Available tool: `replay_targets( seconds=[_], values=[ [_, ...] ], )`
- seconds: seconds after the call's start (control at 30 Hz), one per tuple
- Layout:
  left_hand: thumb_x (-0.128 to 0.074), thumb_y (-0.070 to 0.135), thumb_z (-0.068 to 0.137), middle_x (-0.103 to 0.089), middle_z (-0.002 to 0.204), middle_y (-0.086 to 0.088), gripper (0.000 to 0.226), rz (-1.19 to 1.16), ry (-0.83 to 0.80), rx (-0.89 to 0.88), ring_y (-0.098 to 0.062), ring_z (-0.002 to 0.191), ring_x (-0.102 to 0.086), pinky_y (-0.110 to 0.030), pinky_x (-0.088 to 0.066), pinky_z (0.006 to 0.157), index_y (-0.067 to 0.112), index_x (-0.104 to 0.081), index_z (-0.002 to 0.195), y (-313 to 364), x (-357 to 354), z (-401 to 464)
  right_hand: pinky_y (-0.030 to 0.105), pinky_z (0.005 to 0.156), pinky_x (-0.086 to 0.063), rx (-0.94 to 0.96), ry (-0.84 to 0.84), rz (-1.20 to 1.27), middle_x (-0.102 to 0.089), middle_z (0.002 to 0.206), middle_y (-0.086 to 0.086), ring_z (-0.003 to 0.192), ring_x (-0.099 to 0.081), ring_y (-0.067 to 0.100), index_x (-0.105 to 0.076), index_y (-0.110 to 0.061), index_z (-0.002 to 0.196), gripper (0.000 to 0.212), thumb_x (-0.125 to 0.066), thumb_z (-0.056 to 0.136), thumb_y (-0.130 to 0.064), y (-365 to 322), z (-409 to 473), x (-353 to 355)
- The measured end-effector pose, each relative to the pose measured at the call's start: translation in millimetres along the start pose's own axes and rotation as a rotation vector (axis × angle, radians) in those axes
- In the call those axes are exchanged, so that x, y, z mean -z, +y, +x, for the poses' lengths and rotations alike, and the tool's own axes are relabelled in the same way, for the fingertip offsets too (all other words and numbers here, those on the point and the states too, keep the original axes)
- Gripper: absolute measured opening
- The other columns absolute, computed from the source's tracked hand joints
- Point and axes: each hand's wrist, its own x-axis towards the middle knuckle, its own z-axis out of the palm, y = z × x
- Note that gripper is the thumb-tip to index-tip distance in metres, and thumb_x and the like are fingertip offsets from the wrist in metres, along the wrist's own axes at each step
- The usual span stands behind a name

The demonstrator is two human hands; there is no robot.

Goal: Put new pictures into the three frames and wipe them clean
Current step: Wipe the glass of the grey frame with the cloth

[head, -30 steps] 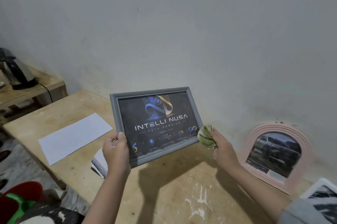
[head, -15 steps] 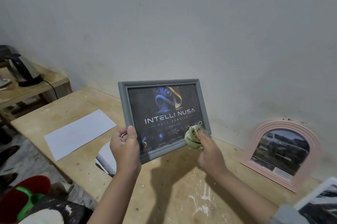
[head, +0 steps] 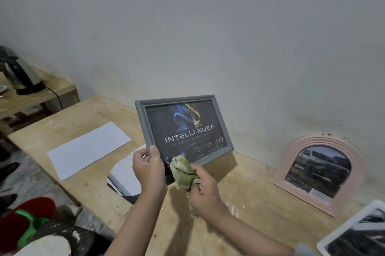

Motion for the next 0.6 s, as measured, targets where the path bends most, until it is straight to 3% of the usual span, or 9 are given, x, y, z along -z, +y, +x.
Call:
replay_targets(
  seconds=[0.13,0.2,0.27,0.37,0.5,0.6],
  values=[
    [-0.054,0.02,0.095,-0.058,0.077,-0.001,0.016,-0.009,-0.015,0.054,-0.021,0.073,-0.054,-0.037,-0.046,0.072,0.021,-0.049,0.08,-5,2,2,0.024,0.079,-0.052,-0.258,-0.165,0.312,-0.071,0.092,0.002,0.086,-0.066,0.011,-0.066,-0.022,0.099,0.049,-0.041,0.082,0.017,-22,1,-4],
    [-0.053,0.019,0.096,-0.054,0.076,-0.002,0.016,-0.033,-0.031,0.088,-0.018,0.068,-0.05,-0.033,-0.044,0.068,0.019,-0.049,0.08,-8,2,5,0.032,0.077,-0.054,-0.395,-0.261,0.469,-0.072,0.091,0.008,0.084,-0.067,0.019,-0.068,-0.017,0.096,0.045,-0.046,0.081,0.019,-28,9,0],
    [-0.055,0.02,0.095,-0.054,0.076,-0.002,0.016,-0.05,-0.053,0.133,-0.017,0.067,-0.051,-0.038,-0.048,0.07,0.02,-0.05,0.08,-8,4,7,0.042,0.081,-0.055,-0.434,-0.269,0.52,-0.072,0.094,0.013,0.087,-0.067,0.027,-0.07,-0.015,0.094,0.044,-0.048,0.079,0.02,-33,22,9],
    [-0.055,0.017,0.095,-0.054,0.072,-0.003,0.017,-0.069,-0.09,0.147,-0.018,0.065,-0.057,-0.043,-0.051,0.068,0.018,-0.05,0.079,-7,6,9,0.038,0.077,-0.056,-0.326,-0.177,0.437,-0.072,0.093,0.011,0.085,-0.067,0.026,-0.069,-0.017,0.095,0.049,-0.043,0.081,0.021,-45,54,27],
    [-0.056,0.016,0.095,-0.056,0.078,-0.008,0.014,-0.033,-0.148,0.134,-0.022,0.069,-0.054,-0.04,-0.051,0.068,0.014,-0.051,0.082,-8,8,4,0.019,0.081,-0.05,0.039,-0.08,0.059,-0.068,0.098,-0.009,0.089,-0.064,0.011,-0.061,-0.024,0.112,0.049,-0.04,0.086,0.012,-65,96,43],
    [-0.058,0.019,0.093,-0.058,0.083,-0.014,0.013,0.032,-0.184,0.132,-0.026,0.075,-0.056,-0.05,-0.052,0.078,0.013,-0.054,0.083,-10,9,-4,0.018,0.083,-0.048,0.217,-0.115,-0.088,-0.067,0.106,-0.001,0.094,-0.063,0.015,-0.06,-0.019,0.119,0.053,-0.04,0.081,0.011,-75,112,38]
  ],
)
